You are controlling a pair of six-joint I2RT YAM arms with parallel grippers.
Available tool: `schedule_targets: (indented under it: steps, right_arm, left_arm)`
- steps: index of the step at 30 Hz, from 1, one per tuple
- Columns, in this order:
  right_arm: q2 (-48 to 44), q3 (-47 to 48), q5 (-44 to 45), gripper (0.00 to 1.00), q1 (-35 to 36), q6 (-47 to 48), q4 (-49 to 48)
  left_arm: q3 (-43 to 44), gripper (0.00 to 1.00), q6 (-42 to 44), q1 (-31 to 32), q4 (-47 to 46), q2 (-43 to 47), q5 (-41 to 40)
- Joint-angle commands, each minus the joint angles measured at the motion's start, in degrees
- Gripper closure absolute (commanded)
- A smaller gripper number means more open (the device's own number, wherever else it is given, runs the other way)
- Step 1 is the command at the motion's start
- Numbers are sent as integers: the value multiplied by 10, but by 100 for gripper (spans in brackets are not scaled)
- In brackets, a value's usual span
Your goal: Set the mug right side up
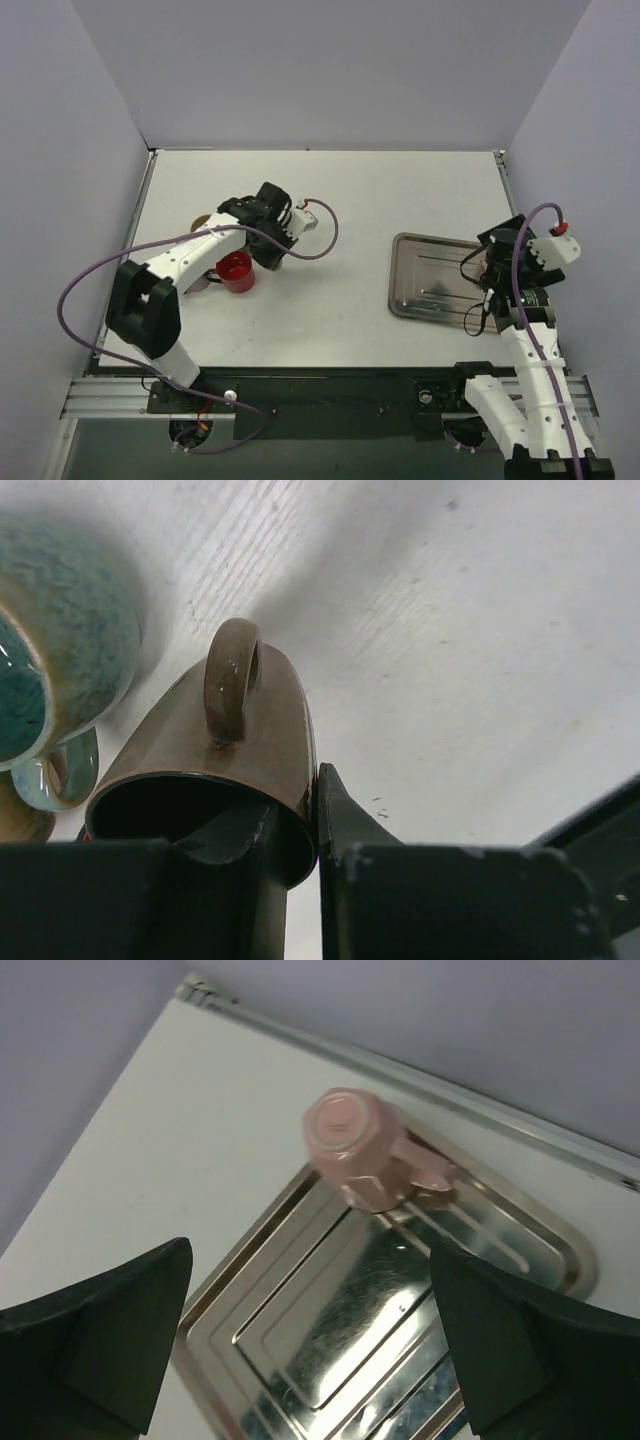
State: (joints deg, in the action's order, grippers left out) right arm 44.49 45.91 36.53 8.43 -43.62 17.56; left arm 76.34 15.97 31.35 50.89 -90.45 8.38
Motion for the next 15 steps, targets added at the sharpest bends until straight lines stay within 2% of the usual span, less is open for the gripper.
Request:
schedule_targets:
  steps: [1,2,4,11,12,13,15]
  right_arm:
    - [16,-31,-67,0,-149,-74,53]
    - [25,-34,-102,3,-202,-85,53]
    - [57,-33,-160,7,-258,-119,55]
    - [160,-24,-279,11,-353,-177,25]
    - [175,-26,-284,12,-365,-196,20]
    - [181,-28,-288,12,-369,-204,9]
    - [191,-37,-291,14,-383,-238,-12]
  left_arm:
    - [6,100,56,11,1,-59,-119]
    - [6,100,57,11,-8,-67,-126]
    - [1,100,57,10,-20,-80,-127]
    - [-19,100,71,11,-22,-92,-98]
    - [-20,96,73,10,-18,-94,-91]
    - [-21,86,76,11,-12,-94,-70]
    - [-22,78,81,11,-10,-90,-54]
